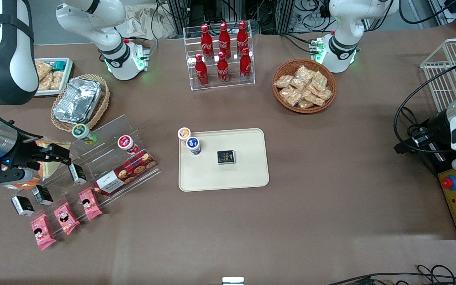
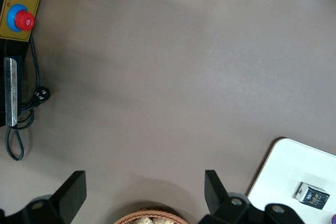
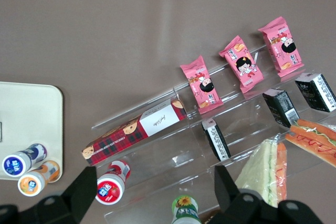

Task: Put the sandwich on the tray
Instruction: 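Move the right gripper down to the wrapped sandwich on the acrylic rack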

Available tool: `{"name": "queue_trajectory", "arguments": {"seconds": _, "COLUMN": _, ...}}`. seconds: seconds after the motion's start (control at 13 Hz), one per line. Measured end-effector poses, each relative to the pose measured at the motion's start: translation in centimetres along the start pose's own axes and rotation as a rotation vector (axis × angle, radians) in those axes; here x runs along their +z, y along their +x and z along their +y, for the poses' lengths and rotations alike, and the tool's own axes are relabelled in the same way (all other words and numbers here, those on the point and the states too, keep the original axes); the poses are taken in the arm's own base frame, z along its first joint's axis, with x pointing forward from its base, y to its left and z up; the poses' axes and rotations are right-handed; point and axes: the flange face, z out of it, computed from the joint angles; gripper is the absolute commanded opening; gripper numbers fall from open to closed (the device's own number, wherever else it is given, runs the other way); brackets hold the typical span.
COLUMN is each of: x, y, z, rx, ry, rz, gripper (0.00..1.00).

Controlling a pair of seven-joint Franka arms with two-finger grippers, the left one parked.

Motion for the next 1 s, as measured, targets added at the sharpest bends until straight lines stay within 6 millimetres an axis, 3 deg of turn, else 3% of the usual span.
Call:
{"name": "queue_trajectory", "arguments": {"seconds": 0.54, "x": 0.1, "y": 0.0, "z": 0.6, "rx": 0.010, "ry": 0.000, "rz": -0.001, "gripper": 0.99}}
{"name": "queue_trajectory", "arguments": {"seconds": 0.77, "x": 0.9, "y": -0.4, "z": 4.2, "rx": 0.018, "ry": 0.000, "rz": -0.017, "gripper": 0.99}}
{"name": "queue_trajectory", "arguments": {"seconds": 1.0, "x": 2.2, "y": -1.4, "z": 10.2, "rx": -0.049, "ry": 0.005, "rz": -0.040, "gripper": 0.99}}
